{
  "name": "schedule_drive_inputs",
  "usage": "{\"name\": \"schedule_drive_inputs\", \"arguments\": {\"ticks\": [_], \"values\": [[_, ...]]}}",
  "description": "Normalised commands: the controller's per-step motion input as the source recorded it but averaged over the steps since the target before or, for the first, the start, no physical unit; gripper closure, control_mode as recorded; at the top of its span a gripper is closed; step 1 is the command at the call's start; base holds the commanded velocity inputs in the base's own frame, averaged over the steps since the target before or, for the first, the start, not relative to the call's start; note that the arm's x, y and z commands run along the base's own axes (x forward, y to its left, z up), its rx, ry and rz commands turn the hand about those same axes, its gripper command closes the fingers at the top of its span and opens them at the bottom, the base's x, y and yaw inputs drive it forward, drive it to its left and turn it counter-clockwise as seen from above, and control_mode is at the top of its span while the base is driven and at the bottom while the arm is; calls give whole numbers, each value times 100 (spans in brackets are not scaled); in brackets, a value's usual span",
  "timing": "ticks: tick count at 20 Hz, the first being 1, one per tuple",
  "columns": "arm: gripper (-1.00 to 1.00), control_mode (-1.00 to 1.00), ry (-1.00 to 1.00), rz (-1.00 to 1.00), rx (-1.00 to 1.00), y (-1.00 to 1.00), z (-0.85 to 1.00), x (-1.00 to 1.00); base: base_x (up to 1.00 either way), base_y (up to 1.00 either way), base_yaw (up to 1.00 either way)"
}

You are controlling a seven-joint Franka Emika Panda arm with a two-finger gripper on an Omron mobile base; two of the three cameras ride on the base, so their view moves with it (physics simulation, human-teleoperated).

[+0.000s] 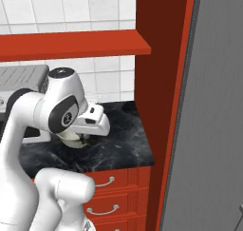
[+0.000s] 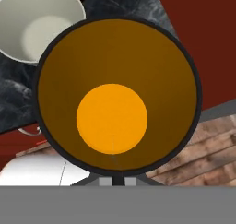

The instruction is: Clear the mugs and bowl far away from the sink.

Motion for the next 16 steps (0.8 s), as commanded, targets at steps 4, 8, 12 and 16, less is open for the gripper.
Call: {"name": "schedule_drive_inputs", "arguments": {"ticks": [4, 8, 12, 16], "values": [[100, -100, 0, 0, 0, -10, -44, 11, 0, 0, 0], [100, -100, -2, 0, 0, 0, -45, 14, 0, 0, 0], [100, -100, 0, 0, 0, -9, -37, 34, 0, 0, 0], [100, -100, 0, 0, 0, -25, -24, 45, 0, 0, 0]]}}
